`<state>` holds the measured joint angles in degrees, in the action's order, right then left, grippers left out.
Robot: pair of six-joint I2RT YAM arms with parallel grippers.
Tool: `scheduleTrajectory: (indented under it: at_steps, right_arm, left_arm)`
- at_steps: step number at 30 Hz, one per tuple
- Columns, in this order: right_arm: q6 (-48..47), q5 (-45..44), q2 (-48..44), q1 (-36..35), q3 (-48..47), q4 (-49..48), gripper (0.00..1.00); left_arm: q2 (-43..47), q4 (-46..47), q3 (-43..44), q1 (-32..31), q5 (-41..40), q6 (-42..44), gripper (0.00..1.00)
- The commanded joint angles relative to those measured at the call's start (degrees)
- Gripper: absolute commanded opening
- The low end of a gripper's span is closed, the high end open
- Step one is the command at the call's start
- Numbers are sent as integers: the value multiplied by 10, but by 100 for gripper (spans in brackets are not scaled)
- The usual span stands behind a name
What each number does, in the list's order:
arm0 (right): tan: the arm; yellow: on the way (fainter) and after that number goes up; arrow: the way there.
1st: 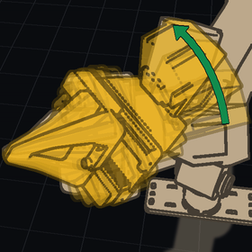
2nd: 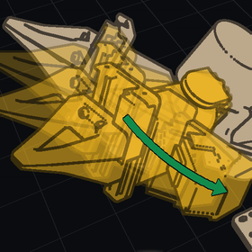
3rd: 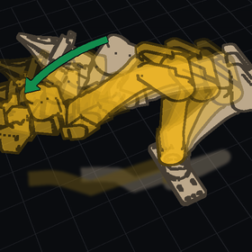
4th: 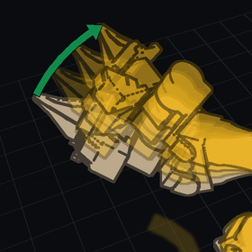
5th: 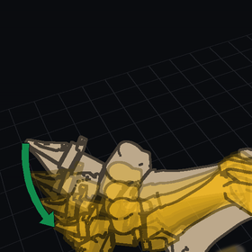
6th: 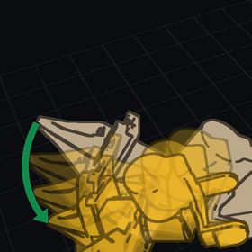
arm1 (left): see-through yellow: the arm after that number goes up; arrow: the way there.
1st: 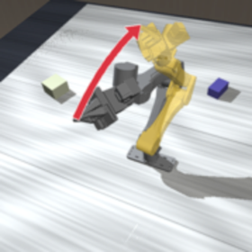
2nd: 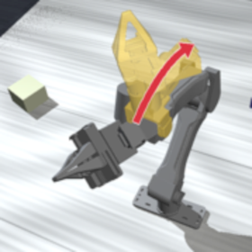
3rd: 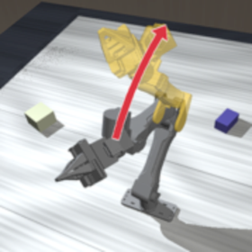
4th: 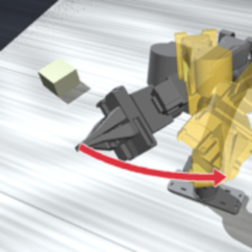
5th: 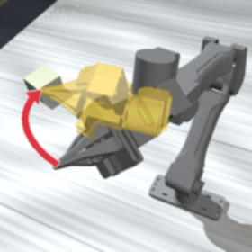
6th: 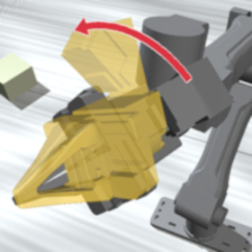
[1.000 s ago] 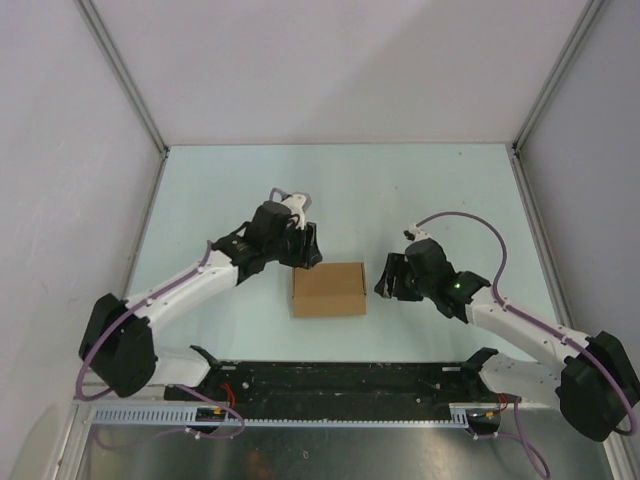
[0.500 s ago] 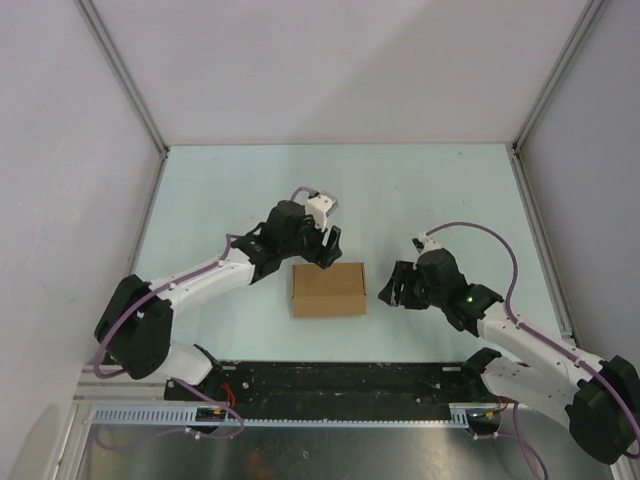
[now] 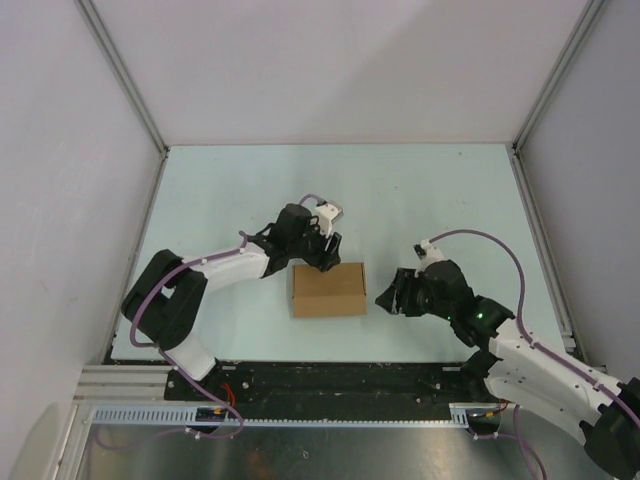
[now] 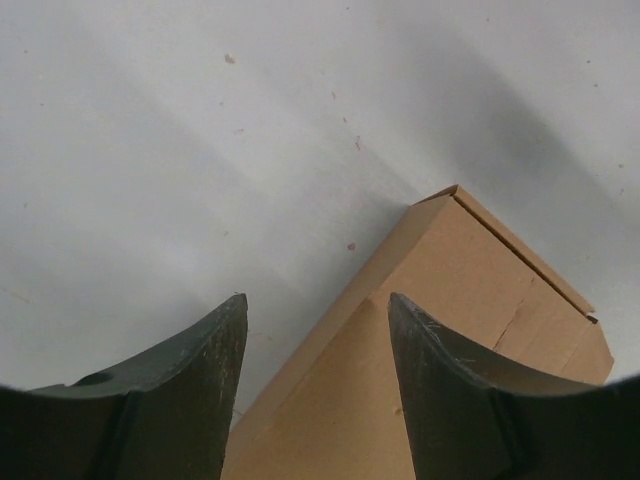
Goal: Fold the paper box
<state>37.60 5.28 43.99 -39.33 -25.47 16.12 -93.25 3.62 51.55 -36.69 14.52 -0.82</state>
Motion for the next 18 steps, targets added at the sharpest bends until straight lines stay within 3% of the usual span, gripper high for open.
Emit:
scheduleTrajectory:
  at_steps: [1,10,18]
  right_arm:
    - [16,-28,10,-49,2,-55,56]
    - [30,-19,40,-72,2,-92,56]
    - [39,-43,82,-123,-1,-157,47]
  left_arm:
    - [3,31,6,4,49,34,63]
    - [4,40,-14,11,84,35,64]
    - [-4,40,-29,23,88,41,64]
